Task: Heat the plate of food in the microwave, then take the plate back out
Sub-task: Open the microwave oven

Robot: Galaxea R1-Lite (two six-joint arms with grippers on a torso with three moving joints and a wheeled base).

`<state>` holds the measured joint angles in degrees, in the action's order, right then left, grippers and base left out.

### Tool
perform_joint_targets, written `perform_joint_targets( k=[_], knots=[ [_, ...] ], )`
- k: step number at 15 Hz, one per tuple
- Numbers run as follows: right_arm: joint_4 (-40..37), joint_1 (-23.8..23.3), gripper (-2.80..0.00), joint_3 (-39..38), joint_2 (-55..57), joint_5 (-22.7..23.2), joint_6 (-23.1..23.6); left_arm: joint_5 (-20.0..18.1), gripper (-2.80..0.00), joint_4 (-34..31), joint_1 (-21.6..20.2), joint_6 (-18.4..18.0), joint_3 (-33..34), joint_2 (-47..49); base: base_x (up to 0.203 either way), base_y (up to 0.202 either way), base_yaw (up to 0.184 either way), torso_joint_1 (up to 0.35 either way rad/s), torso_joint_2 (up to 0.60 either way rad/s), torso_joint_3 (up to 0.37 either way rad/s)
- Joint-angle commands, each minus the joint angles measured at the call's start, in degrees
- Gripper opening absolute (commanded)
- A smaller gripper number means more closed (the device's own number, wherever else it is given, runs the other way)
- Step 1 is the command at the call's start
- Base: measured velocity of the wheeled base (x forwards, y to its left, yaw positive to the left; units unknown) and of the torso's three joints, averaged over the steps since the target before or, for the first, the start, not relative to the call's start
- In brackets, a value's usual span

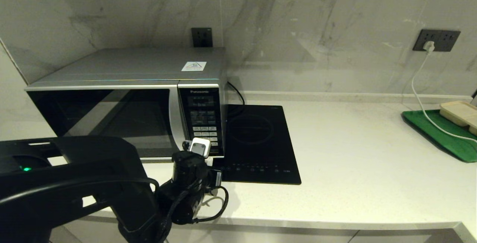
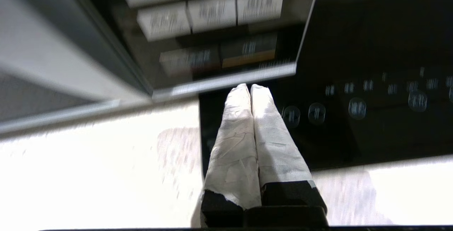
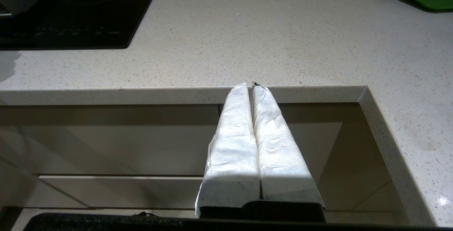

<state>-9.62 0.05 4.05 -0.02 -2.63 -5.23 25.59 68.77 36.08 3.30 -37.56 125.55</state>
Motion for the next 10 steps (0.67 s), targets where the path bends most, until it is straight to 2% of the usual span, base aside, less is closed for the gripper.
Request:
perform_joint_targets(
  k=[1,3,5,8,10],
  knots=[
    [-0.05,-0.01,-2.80,0.00,0.02,0.00,-0.04,0.16,-2.80,0.37,1.25,1.33,4.22,-1.97,0.000,0.000,0.000,0.000,0.00,0.000],
    [-0.05,0.04,-2.80,0.00,0.02,0.00,-0.04,0.44,-2.80,0.32,2.82,3.96,8.12,-3.69,0.000,0.000,0.000,0.000,0.00,0.000],
    [-0.05,0.04,-2.80,0.00,0.02,0.00,-0.04,0.85,-2.80,0.21,4.07,4.68,12.29,-7.80,0.000,0.000,0.000,0.000,0.00,0.000],
    [-0.05,0.04,-2.80,0.00,0.02,0.00,-0.04,3.39,-2.80,-1.87,4.15,3.77,14.52,-17.03,0.000,0.000,0.000,0.000,0.00,0.000],
    [-0.05,0.04,-2.80,0.00,0.02,0.00,-0.04,4.39,-2.80,-7.11,3.66,2.28,14.60,-25.74,0.000,0.000,0.000,0.000,0.00,0.000]
  ],
)
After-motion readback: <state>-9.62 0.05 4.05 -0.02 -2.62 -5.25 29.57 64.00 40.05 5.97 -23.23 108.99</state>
